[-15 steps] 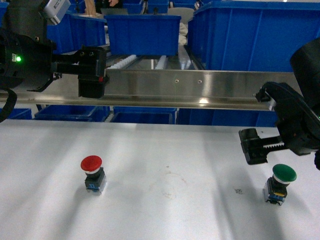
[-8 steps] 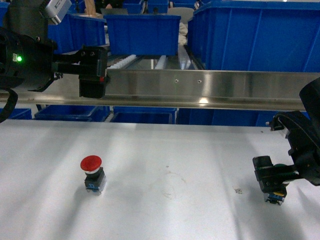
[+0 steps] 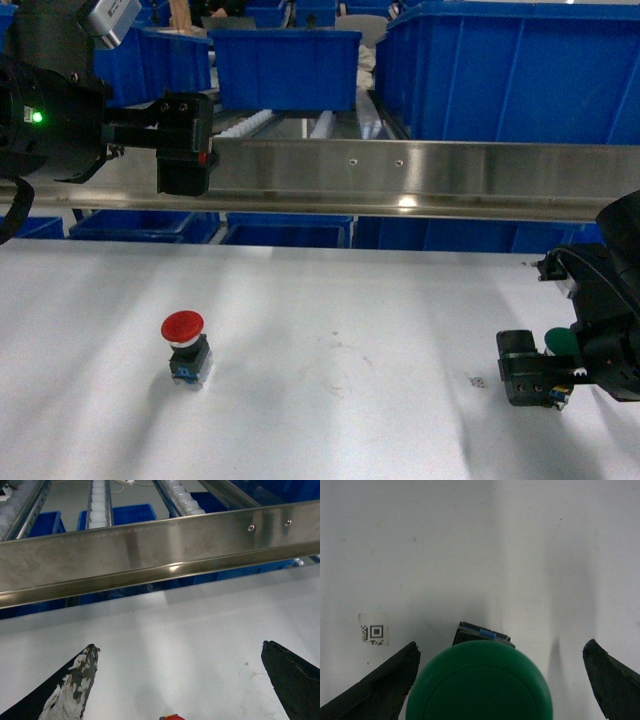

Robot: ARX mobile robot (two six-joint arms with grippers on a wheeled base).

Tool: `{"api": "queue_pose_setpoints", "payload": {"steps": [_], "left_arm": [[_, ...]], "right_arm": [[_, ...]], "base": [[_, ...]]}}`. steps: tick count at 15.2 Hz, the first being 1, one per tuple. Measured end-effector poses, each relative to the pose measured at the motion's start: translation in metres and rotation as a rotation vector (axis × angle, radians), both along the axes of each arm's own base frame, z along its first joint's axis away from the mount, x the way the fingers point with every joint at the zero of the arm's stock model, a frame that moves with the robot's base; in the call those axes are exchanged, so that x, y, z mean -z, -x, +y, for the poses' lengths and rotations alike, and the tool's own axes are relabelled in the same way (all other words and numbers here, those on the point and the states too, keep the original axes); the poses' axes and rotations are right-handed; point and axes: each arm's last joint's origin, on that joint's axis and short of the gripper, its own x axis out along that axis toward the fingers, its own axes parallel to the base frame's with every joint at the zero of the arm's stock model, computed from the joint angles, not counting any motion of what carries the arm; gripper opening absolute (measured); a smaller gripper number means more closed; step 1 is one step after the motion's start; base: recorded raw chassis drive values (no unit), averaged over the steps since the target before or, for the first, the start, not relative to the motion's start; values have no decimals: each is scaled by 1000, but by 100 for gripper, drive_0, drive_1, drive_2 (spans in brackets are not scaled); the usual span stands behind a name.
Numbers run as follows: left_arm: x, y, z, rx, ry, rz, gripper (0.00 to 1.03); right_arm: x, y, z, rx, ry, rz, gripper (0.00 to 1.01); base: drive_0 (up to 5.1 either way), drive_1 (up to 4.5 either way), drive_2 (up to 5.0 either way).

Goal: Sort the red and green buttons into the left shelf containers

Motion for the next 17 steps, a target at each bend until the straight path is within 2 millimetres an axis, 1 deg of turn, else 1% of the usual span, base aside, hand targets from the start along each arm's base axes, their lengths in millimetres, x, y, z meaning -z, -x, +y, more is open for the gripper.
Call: {"api": "queue_pose_setpoints", "payload": {"steps": [2, 3, 5, 7, 9, 10, 12, 14, 15, 16, 17], "left_arm": [[0, 0, 0, 0, 0, 0, 98], [0, 0, 0, 0, 0, 0, 98], [0, 0, 0, 0, 0, 0, 98], [0, 0, 0, 0, 0, 0, 98], [0, 0, 0, 0, 0, 0, 98], [0, 0, 0, 0, 0, 0, 98], [0, 0, 0, 0, 0, 0, 98], [0, 0, 0, 0, 0, 0, 98], [0, 0, 0, 0, 0, 0, 98], [0, 0, 0, 0, 0, 0, 98], [0, 0, 0, 0, 0, 0, 98]], "right_arm": [[2, 3, 1, 18, -13, -46, 97], [3, 6, 3, 13, -19, -35, 90], [6, 11, 6, 18, -39, -41, 71], [9, 16, 10, 20, -69, -49, 49], [11, 21, 10, 31, -89, -60, 31], [13, 25, 10, 37, -95, -73, 27], [14, 30, 8, 51, -96, -84, 27], [9, 40, 3, 60, -100, -114, 27], [1, 45, 0, 60, -97, -156, 27], [-13, 49, -3, 52, -99, -217, 27], [-39, 55, -8, 35, -104, -339, 27]], "base": [[0, 0, 0], [0, 0, 0], [0, 0, 0], [0, 0, 0], [0, 0, 0], [0, 0, 0], [0, 0, 0], [0, 0, 0], [0, 0, 0], [0, 0, 0], [0, 0, 0]]}}
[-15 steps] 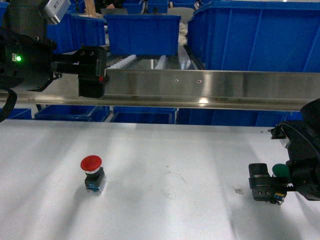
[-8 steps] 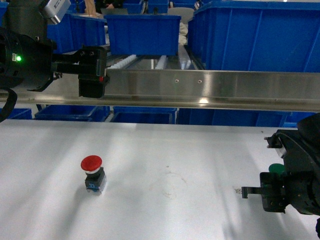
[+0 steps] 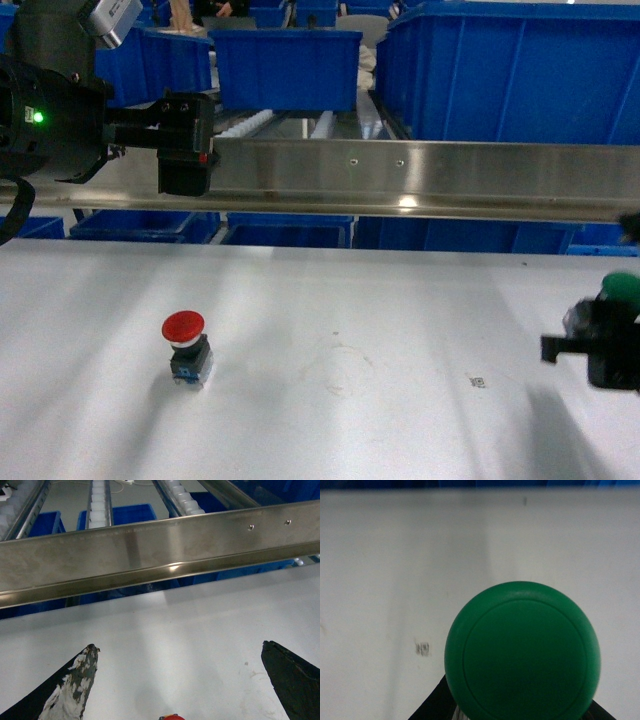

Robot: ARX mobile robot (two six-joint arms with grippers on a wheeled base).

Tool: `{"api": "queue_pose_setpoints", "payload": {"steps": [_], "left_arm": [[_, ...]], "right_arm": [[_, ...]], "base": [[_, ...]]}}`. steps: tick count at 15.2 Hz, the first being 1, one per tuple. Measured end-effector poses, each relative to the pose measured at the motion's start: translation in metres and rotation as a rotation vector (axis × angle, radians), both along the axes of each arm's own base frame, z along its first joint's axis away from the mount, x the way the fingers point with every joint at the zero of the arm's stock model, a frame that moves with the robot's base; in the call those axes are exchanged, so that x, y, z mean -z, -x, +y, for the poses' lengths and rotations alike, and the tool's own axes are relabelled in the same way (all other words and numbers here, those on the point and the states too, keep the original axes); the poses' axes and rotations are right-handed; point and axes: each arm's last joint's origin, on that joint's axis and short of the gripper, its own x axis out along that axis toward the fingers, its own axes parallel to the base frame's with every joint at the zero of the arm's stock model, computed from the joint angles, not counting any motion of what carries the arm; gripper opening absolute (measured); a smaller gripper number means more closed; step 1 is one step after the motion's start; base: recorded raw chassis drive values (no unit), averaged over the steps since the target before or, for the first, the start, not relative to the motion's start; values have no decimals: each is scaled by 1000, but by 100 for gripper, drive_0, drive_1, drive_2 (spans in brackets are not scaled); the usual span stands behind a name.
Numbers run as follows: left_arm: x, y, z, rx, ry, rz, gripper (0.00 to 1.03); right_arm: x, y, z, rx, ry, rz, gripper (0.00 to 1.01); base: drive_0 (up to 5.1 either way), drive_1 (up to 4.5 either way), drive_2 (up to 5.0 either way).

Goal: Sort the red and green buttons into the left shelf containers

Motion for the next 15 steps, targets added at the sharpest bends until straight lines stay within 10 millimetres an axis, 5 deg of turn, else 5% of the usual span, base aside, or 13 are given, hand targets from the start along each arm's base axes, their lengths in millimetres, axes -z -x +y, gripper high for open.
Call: {"api": "queue_pose_setpoints", "payload": {"steps": [2, 6, 15], "left_arm": [[0, 0, 0, 0, 0, 0, 98], [0, 0, 0, 0, 0, 0, 98], [0, 0, 0, 0, 0, 0, 98]], "right_arm": [[-48, 30, -18, -36, 36, -204, 27], [-84, 64, -48, -15, 27, -351, 27], [-82, 92, -50, -55, 74, -404, 27]], "base": [[0, 0, 0], [0, 0, 0], [0, 0, 0]]}}
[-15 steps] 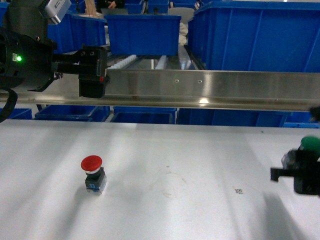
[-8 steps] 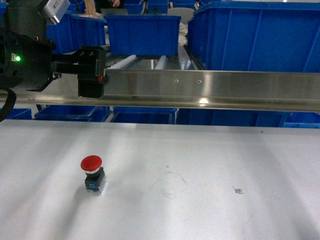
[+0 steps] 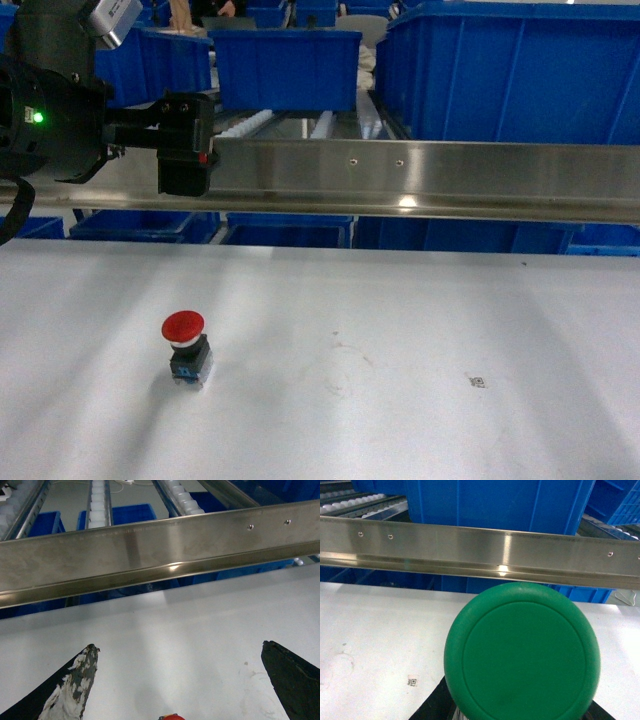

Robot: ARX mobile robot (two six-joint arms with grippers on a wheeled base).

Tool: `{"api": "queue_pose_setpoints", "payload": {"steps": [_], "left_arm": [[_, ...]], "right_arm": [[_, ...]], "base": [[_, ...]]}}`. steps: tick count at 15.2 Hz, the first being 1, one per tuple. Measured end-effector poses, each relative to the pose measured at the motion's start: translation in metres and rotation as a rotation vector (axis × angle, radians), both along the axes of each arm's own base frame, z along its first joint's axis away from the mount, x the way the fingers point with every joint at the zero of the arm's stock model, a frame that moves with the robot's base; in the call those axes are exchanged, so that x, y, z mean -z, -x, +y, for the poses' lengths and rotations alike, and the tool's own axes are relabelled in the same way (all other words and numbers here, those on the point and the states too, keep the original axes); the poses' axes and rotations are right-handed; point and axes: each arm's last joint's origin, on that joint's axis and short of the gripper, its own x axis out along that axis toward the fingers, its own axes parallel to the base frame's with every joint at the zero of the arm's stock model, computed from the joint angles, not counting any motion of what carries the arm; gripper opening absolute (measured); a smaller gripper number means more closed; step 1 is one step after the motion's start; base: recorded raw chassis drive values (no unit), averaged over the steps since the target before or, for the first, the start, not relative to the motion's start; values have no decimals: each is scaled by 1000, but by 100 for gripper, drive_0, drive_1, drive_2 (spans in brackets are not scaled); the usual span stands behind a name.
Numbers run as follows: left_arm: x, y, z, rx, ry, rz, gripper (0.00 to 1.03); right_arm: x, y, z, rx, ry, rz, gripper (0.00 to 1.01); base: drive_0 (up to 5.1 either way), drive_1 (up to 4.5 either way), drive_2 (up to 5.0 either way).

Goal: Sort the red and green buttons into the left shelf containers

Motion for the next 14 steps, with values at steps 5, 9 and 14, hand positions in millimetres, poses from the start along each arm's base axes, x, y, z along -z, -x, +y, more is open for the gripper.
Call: {"api": "queue_pose_setpoints", "payload": {"steps": [5, 9, 14], "left_arm": [[29, -15, -9, -59, -34, 121, 98], [43, -45, -29, -125, -40, 214, 98], [85, -41, -45, -243, -73, 434, 98]], "right_arm": [[0, 0, 0, 0, 0, -1, 27], [0, 0, 0, 0, 0, 0, 27], [0, 0, 0, 0, 0, 0, 27]], "base": [[0, 0, 0], [0, 0, 0], [0, 0, 0]]}}
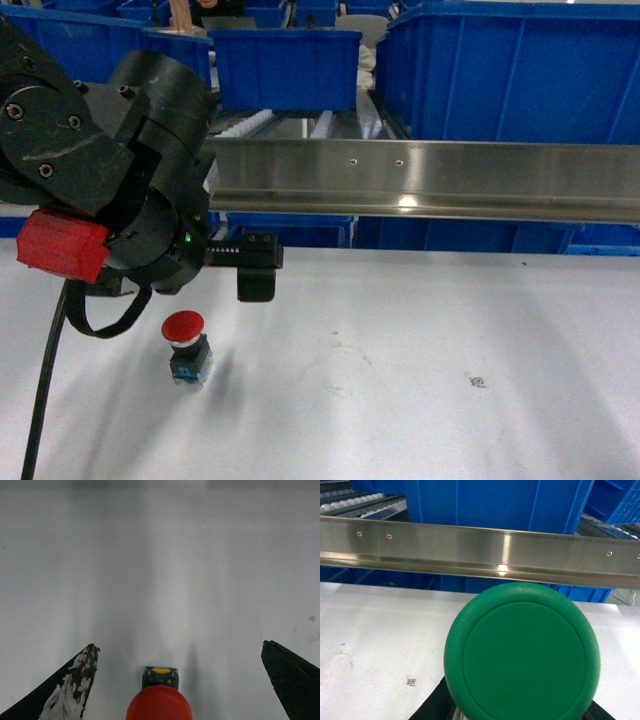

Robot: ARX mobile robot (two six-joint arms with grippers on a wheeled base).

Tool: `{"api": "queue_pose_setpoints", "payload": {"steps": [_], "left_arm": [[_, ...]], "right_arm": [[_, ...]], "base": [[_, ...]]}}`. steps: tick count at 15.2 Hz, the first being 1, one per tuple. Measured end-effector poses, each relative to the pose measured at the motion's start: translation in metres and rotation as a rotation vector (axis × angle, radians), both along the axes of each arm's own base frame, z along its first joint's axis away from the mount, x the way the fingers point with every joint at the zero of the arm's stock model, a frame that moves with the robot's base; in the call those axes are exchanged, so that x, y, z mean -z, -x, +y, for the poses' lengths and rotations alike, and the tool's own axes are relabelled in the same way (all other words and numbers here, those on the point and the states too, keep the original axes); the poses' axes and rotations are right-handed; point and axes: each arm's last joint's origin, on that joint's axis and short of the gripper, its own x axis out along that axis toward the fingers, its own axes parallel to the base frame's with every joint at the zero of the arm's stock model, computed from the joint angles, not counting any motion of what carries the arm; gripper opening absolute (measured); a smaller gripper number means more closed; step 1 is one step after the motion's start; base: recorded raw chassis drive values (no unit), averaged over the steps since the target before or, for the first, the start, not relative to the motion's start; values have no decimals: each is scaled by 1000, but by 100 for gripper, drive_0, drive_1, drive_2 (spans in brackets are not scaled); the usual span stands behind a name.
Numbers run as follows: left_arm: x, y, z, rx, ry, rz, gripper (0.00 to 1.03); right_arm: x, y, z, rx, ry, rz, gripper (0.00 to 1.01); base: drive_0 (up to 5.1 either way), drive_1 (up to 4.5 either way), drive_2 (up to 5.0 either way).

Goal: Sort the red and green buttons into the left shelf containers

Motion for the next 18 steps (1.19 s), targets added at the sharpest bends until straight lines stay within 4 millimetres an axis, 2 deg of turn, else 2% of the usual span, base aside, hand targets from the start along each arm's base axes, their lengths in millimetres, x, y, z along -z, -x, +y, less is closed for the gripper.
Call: {"api": "queue_pose_setpoints", "payload": {"steps": [3, 6, 10, 13, 18], "left_arm": [[0, -2, -4, -38, 6, 7, 98], [16, -2, -2, -63, -9, 39, 98], [21, 1, 0, -61, -6, 39, 98], [33, 12, 7, -46, -21, 88, 98], [43, 6, 20, -28, -35, 66, 98]], "right_arm": [[0, 0, 0, 0, 0, 0, 27], [0, 0, 0, 0, 0, 0, 27], [0, 0, 0, 0, 0, 0, 27], [0, 0, 0, 0, 0, 0, 27], [0, 0, 0, 0, 0, 0, 27]], "base": [[0, 0, 0], [0, 0, 0], [0, 0, 0], [0, 0, 0], [0, 0, 0]]}}
